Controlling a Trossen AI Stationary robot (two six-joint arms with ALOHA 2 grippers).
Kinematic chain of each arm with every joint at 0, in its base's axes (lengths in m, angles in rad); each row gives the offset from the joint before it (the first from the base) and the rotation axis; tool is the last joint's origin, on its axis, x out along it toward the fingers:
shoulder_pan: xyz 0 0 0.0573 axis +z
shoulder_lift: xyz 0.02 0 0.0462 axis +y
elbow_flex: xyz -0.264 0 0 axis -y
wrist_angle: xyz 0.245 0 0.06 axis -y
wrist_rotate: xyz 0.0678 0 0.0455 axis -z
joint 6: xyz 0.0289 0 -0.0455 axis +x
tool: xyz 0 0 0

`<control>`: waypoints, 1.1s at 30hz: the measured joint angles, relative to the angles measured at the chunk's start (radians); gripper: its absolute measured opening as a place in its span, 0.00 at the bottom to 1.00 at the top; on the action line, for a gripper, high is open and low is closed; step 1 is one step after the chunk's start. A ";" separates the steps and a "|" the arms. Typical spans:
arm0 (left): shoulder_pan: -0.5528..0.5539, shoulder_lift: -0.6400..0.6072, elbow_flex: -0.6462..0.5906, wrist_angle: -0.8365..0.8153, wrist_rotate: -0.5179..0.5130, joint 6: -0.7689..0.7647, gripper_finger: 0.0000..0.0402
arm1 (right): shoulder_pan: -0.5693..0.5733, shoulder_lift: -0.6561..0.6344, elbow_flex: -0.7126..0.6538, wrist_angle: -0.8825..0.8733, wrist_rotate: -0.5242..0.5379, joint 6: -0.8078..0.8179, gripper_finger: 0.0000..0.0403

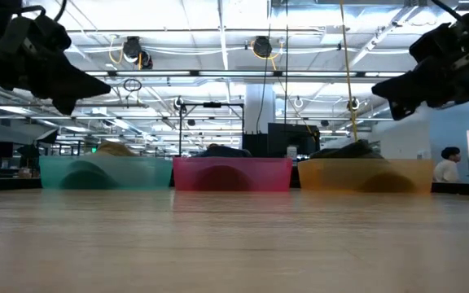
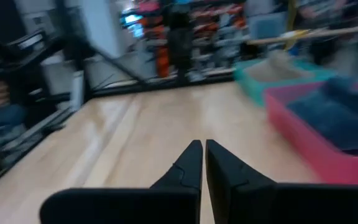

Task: Pick & Place hat
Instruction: Return to Home Position

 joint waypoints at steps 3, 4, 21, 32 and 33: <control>0.000 -0.074 0.001 -0.086 -0.075 -0.018 0.01 | 0.001 -0.028 0.000 -0.002 0.079 -0.006 0.00; 0.000 -0.095 0.001 -0.130 -0.091 -0.036 0.01 | 0.003 -0.037 0.000 -0.005 0.096 -0.016 0.00; -0.095 -0.177 0.012 -0.276 -0.211 0.019 0.01 | 0.044 -0.125 0.023 -0.068 0.231 -0.087 0.00; 0.008 -0.178 0.009 -0.257 -0.064 0.093 0.01 | 0.043 -0.125 0.008 0.007 0.202 -0.112 0.00; 0.018 -0.178 0.009 -0.252 -0.072 0.093 0.01 | 0.043 -0.125 0.001 0.021 0.206 -0.103 0.00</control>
